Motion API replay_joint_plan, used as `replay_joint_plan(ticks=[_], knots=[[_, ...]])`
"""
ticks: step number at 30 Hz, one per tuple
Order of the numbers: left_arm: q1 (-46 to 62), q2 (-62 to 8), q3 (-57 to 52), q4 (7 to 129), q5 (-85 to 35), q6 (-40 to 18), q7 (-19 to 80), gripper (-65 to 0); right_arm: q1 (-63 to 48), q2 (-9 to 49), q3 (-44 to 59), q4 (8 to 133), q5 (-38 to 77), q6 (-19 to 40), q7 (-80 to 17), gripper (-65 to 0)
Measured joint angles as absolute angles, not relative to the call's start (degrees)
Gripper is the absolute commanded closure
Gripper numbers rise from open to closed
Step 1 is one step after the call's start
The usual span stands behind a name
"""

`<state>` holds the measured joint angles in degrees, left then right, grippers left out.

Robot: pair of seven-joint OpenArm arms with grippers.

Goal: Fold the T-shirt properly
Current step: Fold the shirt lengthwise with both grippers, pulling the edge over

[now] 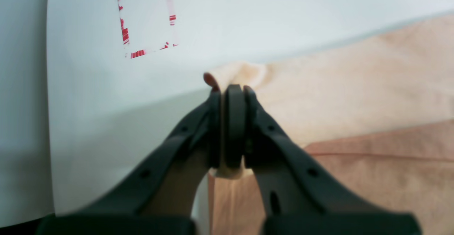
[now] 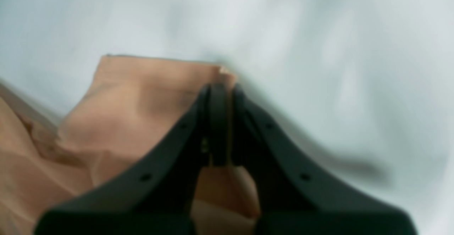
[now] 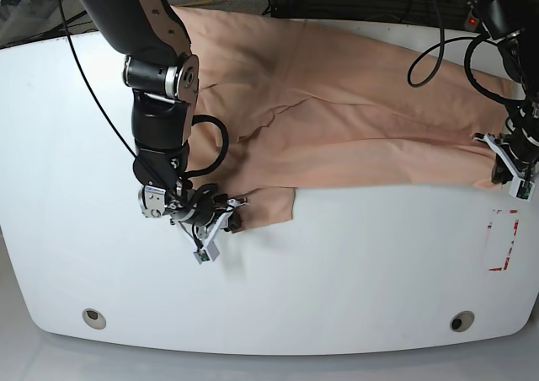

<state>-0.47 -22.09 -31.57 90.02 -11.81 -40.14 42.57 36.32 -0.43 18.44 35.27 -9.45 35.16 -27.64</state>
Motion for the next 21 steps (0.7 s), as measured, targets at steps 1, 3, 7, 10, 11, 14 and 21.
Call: replay_joint_plan(ticks=[1, 3, 7, 10, 11, 14, 21], knots=[[-0.5, -22.1, -31.6, 90.0, -11.7, -40.1, 42.6, 0.0, 36.9, -0.5, 18.4, 35.2, -9.9, 35.2, -29.0, 0.0], [-0.7, -22.1, -31.6, 90.0, -11.6, -40.1, 42.6, 0.0, 37.6, -0.7, 18.4, 36.0, -10.4, 35.2, -33.0, 0.0], [-1.5, -22.0, -31.6, 90.0, -11.7, -40.1, 42.7, 0.0, 36.4, -0.6, 18.4, 45.5, -11.0, 40.2, -41.3, 0.0], [-3.1, -22.0, -31.6, 90.0, -11.7, -40.1, 42.8, 0.0, 36.4, -0.4, 18.5, 54.0, -11.3, 40.1, -47.6, 0.0], [-3.6, -22.0, -31.6, 90.0, -11.9, -40.2, 42.5, 0.0, 36.5, -0.5, 18.5, 56.6, -11.3, 40.1, -49.8, 0.0], [-4.8, -22.0, -31.6, 90.0, -12.0, -40.2, 42.6, 0.0, 36.8, -0.5, 18.4, 62.8, -10.3, 40.1, -54.5, 0.0], [-6.3, -22.0, -31.6, 90.0, -12.1, -40.4, 42.5, 0.0, 33.7, -0.8, 18.3, 77.6, -9.5, 40.3, -66.9, 0.0]])
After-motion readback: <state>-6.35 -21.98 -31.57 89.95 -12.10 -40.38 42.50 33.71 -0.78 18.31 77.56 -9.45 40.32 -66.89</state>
